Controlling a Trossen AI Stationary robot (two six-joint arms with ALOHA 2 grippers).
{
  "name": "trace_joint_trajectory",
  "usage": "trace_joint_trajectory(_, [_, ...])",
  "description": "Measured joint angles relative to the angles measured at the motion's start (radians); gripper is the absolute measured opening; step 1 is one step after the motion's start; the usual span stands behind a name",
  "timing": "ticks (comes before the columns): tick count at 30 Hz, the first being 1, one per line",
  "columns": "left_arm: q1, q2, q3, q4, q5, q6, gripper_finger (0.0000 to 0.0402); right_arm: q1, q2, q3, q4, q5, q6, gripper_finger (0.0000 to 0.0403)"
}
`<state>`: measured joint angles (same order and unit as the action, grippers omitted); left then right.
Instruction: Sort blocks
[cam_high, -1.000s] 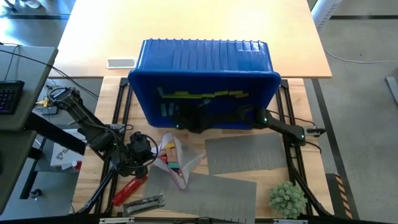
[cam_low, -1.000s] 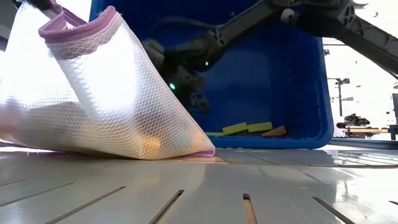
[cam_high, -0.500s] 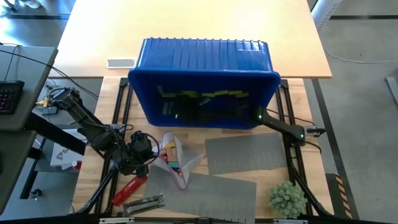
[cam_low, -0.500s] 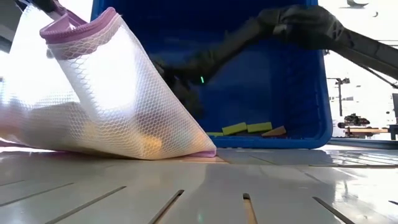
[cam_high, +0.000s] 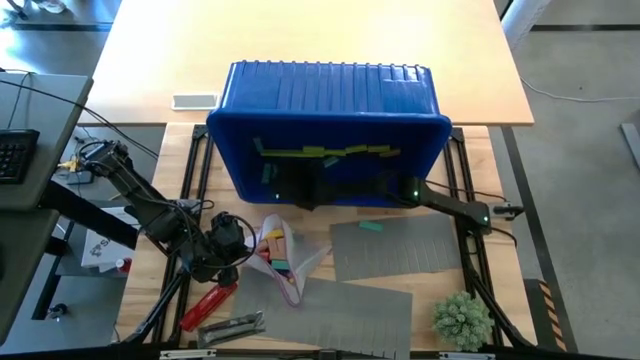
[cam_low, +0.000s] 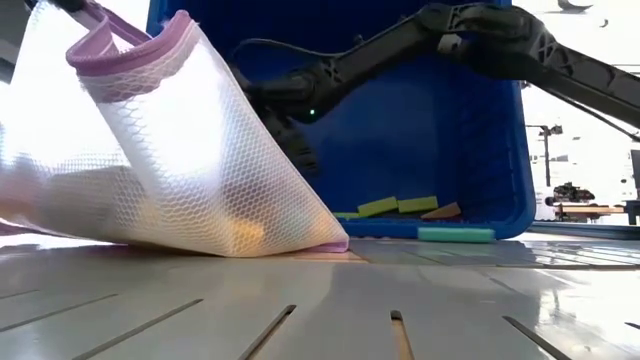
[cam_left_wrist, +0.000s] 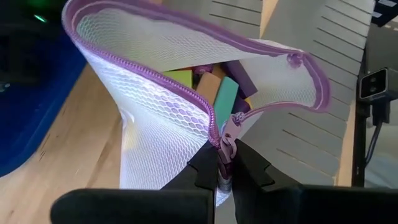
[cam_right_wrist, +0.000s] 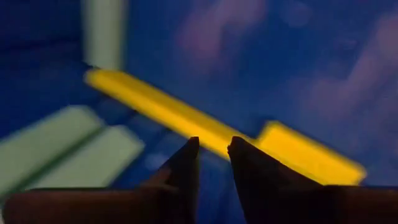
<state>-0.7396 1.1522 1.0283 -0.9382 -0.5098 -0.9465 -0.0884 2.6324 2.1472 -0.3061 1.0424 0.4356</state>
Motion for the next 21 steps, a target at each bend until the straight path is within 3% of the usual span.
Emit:
trace_joint_trajectory(3, [0.0,0.0,0.0,0.005,0.0,0.002,0.0001,-0.021,-0.018,0.034,-0.215,-0.023,0.088,0.0078])
trace_joint_trajectory(5, [0.0,0.0,0.0,0.006,-0.005,0.015,0.0001,-0.015,-0.045,0.062,-0.364,-0.105,0.139,0.0078])
trace_joint_trajectory(8, [0.004,0.0,0.0,0.009,-0.02,0.041,0.0001,0.02,-0.114,0.074,-0.517,-0.2,0.089,0.0078])
trace_joint_trajectory(13, [0.007,0.0,0.0,0.01,-0.024,0.06,0.0001,0.095,-0.221,0.077,-0.833,-0.137,-0.015,0.0078])
trace_joint_trajectory(18, [0.005,0.0,0.0,0.012,-0.031,0.075,0.0001,0.158,-0.305,0.076,-1.261,-0.16,0.098,0.0078])
trace_joint_trajectory(21, [0.005,0.0,0.0,0.018,-0.049,0.085,0.0001,0.24,-0.394,0.01,-1.223,-0.291,0.043,0.0078])
